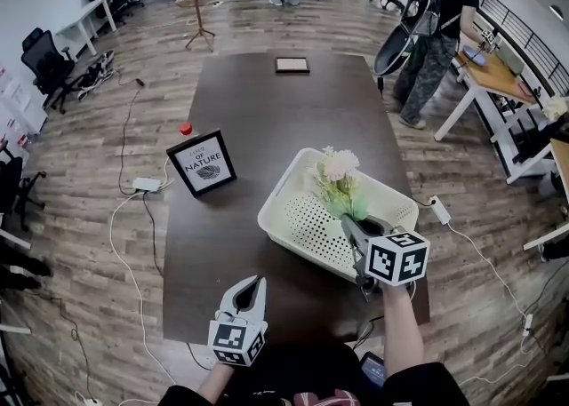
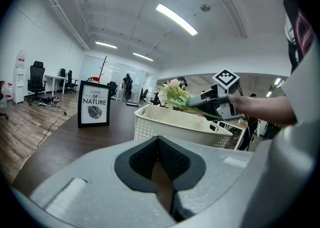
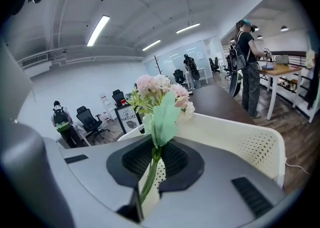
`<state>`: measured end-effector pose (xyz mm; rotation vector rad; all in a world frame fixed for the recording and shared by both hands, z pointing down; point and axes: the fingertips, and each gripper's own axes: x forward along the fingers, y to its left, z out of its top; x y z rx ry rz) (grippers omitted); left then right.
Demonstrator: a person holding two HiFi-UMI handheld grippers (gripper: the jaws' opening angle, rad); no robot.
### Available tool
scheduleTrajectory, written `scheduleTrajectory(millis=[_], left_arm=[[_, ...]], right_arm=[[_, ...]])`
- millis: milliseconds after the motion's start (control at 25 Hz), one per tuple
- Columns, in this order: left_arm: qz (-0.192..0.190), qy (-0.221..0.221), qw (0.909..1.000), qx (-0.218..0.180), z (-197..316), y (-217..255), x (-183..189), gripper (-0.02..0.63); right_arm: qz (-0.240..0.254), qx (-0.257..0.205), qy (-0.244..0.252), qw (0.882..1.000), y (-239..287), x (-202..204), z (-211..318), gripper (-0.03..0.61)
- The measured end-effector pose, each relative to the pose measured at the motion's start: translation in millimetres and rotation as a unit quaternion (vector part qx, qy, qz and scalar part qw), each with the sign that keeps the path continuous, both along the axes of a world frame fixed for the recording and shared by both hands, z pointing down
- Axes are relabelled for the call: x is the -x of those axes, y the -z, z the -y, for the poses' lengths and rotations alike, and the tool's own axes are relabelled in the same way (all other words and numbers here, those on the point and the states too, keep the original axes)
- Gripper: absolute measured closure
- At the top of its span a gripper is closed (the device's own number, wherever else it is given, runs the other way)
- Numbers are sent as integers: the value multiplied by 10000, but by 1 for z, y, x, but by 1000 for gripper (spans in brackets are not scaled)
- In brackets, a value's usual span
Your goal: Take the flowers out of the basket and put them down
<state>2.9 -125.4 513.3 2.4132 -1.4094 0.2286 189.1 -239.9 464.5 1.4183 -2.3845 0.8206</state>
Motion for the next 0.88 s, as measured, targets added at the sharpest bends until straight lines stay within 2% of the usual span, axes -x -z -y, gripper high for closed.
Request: scheduleTrajectory(millis=[880], left_arm=[[-101, 243, 9996, -72, -6, 5, 20, 604]], right_arm=[[-257, -812, 51, 9963, 33, 42, -22, 532]])
